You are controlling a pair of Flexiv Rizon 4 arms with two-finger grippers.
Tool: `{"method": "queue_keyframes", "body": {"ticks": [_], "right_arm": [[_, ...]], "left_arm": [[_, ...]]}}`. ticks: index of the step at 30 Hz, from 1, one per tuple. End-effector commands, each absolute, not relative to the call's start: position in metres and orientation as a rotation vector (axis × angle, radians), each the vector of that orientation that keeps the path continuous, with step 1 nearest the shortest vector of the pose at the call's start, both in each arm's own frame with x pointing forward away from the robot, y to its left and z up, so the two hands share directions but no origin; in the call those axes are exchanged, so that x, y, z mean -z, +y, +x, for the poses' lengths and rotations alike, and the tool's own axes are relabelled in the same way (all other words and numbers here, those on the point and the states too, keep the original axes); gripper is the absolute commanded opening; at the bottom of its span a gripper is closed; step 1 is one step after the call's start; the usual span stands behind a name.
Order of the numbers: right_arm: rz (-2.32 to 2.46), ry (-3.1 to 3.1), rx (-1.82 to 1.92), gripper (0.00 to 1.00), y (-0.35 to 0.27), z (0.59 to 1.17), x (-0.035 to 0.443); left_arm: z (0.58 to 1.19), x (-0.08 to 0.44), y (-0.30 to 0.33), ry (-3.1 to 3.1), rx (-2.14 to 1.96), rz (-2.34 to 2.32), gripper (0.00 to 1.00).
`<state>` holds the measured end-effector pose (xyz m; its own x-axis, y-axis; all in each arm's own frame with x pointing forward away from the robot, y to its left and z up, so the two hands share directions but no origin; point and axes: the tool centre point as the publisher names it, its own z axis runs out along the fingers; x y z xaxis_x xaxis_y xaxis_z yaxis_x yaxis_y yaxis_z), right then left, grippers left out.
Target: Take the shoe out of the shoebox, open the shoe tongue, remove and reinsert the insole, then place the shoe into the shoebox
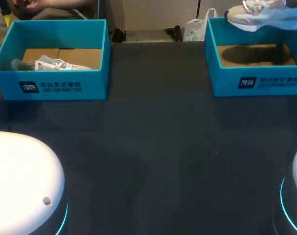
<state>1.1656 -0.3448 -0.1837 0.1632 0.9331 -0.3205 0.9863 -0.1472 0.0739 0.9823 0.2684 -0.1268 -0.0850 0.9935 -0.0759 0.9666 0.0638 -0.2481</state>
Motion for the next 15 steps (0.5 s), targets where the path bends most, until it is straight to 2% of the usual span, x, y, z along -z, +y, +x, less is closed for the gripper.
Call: {"method": "queue_keyframes", "body": {"ticks": [1, 7, 15], "right_arm": [[2.143, 1.847, 0.277, 0.0, -0.331, 1.146, 0.143], [2.139, 1.871, 0.316, 0.0, -0.32, 1.139, 0.126], [2.139, 1.871, 0.316, 0.0, -0.32, 1.139, 0.126]], "left_arm": [[0.983, 0.126, 0.269, -2.202, -0.355, -2.043, 1.0], [0.983, 0.126, 0.269, -2.202, -0.355, -2.043, 1.0], [0.983, 0.126, 0.269, -2.202, -0.355, -2.043, 1.0]]}}
